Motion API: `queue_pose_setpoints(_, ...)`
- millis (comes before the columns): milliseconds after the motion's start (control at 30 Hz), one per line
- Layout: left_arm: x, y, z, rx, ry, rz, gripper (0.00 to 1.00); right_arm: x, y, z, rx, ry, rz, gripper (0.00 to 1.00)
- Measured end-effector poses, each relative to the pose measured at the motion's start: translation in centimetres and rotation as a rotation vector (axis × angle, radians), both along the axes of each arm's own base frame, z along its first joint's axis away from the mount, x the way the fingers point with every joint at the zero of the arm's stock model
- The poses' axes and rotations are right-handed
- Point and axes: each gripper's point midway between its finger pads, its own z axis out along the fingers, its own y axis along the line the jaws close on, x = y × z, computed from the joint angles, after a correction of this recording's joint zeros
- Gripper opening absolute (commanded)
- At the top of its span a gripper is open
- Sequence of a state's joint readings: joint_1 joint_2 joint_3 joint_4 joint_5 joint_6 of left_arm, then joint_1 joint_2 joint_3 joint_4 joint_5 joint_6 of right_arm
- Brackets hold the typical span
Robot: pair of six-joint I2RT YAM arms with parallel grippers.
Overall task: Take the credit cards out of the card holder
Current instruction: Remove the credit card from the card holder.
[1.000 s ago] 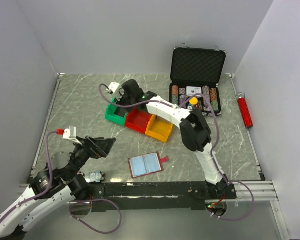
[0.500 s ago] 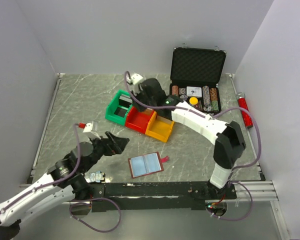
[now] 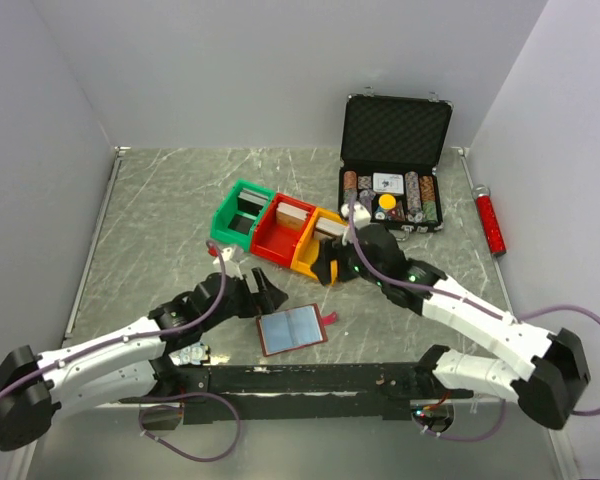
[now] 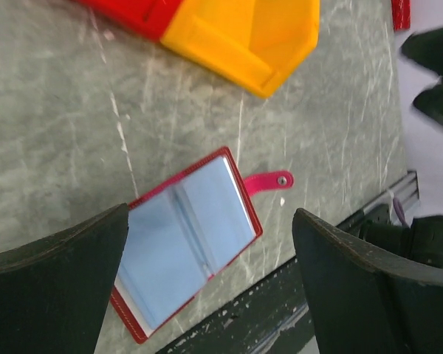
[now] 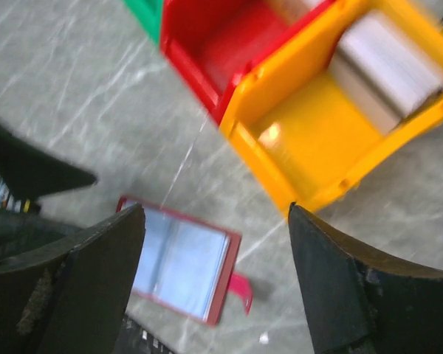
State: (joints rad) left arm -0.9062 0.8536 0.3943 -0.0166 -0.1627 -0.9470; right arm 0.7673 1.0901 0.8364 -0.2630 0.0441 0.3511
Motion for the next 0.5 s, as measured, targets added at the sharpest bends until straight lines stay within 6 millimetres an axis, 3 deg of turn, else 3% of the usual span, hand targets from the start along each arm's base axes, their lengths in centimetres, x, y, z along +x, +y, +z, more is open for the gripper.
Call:
queue_pose_setpoints(167, -2.0, -2.1, -1.4, 0.017, 0.036, -0.080, 0.88, -4.0, -0.9, -4.5, 0.024, 0.107, 0.077, 0.63)
queue_pose_setpoints(333, -4.6, -3.9, -4.2, 0.100, 0.105, -0.157, 0.66, -7.3, -1.2, -8.7, 0.022, 0.239, 0.153, 0.54)
queue_pose_setpoints(433, -5.2, -4.1, -5.1, 0.121, 0.133, -0.164, 0.56, -8.6, -1.2, -9.9, 0.035, 0.280, 0.185, 0.52)
queue_pose_setpoints(500, -5.3, -4.2, -5.3, 0.118, 0.147, -0.158, 0.44, -9.1, -1.1, -10.5, 0.038, 0.305, 0.205, 0.49)
